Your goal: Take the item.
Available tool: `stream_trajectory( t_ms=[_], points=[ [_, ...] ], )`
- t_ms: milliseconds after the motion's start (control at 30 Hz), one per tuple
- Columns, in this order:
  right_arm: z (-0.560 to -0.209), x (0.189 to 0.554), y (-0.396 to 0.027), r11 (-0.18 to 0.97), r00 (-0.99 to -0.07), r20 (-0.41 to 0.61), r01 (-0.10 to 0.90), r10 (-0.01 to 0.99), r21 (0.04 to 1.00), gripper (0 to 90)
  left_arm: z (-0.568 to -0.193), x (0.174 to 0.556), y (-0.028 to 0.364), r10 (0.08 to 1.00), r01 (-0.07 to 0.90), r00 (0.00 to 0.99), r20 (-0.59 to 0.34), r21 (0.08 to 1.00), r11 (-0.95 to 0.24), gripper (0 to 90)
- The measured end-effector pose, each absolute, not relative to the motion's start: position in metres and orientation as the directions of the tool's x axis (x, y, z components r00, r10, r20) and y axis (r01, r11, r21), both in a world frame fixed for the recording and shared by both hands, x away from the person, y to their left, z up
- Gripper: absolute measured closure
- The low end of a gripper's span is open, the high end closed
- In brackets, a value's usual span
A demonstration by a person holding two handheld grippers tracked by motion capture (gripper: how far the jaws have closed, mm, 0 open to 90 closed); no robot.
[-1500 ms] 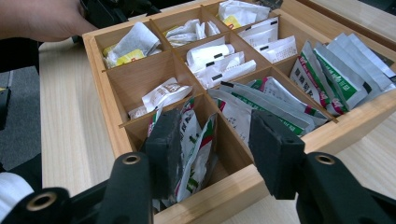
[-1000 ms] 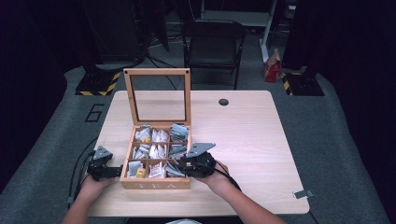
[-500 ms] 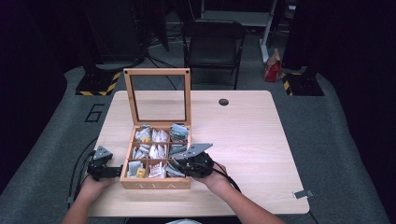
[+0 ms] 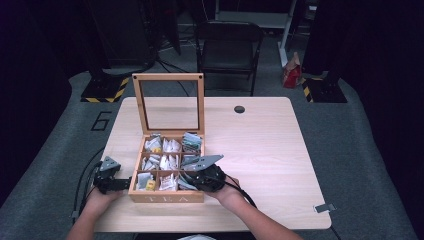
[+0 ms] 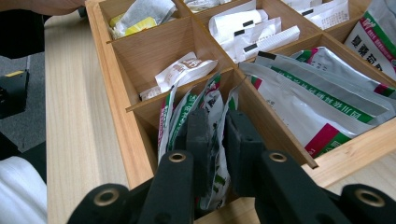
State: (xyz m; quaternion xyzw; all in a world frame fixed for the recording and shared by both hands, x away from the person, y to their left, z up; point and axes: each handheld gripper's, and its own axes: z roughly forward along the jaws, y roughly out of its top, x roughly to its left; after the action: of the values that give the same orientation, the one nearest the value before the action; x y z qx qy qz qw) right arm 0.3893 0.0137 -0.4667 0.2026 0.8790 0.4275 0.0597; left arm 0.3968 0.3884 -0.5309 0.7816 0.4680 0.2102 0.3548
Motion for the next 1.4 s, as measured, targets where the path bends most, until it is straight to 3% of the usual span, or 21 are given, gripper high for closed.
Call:
stream_trajectory(
  t_ms=[233, 733, 1400],
  points=[
    [-0.467, 0.388, 0.016, 0.560, -0.914, 0.072, 0.306, 0.400, 0.770, 89.2, -0.531, 0.397, 0.388, 0.881, 0.583, 0.473, -0.004, 0.751, -0.310, 14.6],
    [-0.464, 0.387, 0.015, 0.572, -0.921, 0.048, 0.280, 0.387, 0.771, 89.7, -0.531, 0.397, 0.388, 0.881, 0.582, 0.474, -0.004, 0.751, -0.310, 14.6],
    [-0.428, 0.385, 0.010, 0.541, -0.925, 0.069, 0.278, 0.374, 0.794, 89.6, -0.531, 0.397, 0.388, 0.881, 0.582, 0.473, -0.004, 0.752, -0.309, 14.5]
  ],
)
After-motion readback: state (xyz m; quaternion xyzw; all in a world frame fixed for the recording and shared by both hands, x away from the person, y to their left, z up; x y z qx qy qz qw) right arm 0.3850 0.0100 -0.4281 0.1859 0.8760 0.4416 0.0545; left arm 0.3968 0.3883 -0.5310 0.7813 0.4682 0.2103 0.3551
